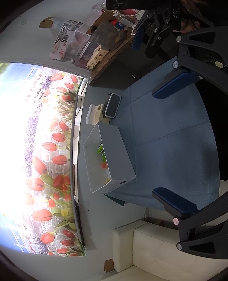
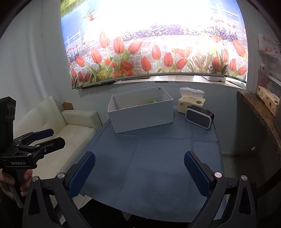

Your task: Organize snacks

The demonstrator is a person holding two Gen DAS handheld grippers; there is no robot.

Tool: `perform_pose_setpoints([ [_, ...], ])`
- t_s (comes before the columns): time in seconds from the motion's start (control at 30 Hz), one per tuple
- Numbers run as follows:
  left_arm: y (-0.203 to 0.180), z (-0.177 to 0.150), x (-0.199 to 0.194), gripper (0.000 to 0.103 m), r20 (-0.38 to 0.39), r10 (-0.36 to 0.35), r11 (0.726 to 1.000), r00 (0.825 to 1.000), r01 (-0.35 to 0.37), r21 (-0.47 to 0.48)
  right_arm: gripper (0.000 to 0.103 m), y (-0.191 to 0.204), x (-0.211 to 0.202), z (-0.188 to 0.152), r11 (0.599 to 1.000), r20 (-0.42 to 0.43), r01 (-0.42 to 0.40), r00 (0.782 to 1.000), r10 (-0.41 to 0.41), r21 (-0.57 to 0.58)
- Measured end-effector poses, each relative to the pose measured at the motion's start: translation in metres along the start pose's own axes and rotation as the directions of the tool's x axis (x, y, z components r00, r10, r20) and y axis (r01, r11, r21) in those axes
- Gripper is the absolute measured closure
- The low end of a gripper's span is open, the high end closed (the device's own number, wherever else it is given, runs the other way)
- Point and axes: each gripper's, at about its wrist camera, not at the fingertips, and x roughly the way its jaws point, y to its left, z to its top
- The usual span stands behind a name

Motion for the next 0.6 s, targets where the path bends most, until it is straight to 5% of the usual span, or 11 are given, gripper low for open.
perform_pose_setpoints([
  [0.6,-0.0015,-0.0019,-0.002,0.0,0.002,-0.01,1.0,1.0,0.01,0.005,0.0,-0.0025,-0.0011,0.0009,1.0,-0.001,-0.01,1.0,0.01,0.006],
])
